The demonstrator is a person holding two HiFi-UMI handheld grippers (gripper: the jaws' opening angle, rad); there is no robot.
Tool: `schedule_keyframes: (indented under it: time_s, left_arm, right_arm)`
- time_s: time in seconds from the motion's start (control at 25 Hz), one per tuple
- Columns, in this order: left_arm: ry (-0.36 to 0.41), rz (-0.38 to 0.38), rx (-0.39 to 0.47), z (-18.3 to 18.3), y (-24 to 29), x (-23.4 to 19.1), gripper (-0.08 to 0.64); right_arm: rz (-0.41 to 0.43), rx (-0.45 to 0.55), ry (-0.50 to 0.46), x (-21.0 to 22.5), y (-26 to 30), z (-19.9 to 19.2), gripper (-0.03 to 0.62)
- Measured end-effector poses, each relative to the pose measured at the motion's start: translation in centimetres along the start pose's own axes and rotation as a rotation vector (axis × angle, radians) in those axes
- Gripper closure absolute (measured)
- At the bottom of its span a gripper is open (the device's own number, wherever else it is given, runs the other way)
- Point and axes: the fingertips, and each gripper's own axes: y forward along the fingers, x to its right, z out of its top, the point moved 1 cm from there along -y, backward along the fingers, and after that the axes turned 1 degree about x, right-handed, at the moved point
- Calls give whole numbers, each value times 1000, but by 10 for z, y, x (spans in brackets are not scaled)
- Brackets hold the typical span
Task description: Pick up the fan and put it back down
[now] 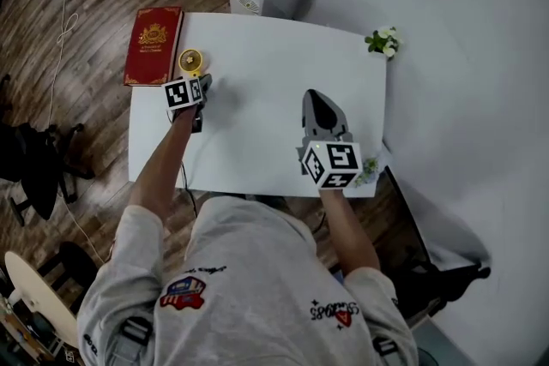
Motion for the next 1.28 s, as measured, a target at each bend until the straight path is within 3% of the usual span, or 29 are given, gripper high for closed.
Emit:
schedule_keyframes:
  time_s: [0.36,0.48,0.56,0.64,0.72,0.76,0.88,0.92,1.08,1.28]
  left_arm:
    - [85,118,-34,2,30,-12,176]
    - [21,187,-190,-30,21,-16,223]
    - [6,197,-224,-37,21,-15,240]
    - [30,182,-176,-27,25,-11,253]
    - [91,147,-55,-2,31,-5,288]
    - [94,147,-56,-1,31,-4,313]
    - [32,173,-209,-29,21,-9,377]
    - [39,165,-206,-29,20,-10,380]
    - [90,105,-57,-10,23,-10,382]
    - [82,44,-11,-12,9,16,385]
  right_arm:
    - [-103,-12,35,32,-24,-11,600]
    - [-124,-15,39,42,-30,-12,600]
    - [-134,-15,47,48,-33,-13,600]
    - [-137,-15,57,50,-32,-15,600]
    - [-133,-15,62,49,-31,-16,600]
    - [-131,-15,63,48,-30,-16,600]
    - [-127,-15,71,48,-30,-14,600]
    - [-125,-13,72,48,-31,-13,600]
    - [-111,-11,64,47,-33,-10,600]
    - [-89,-9,58,48,-39,-8,600]
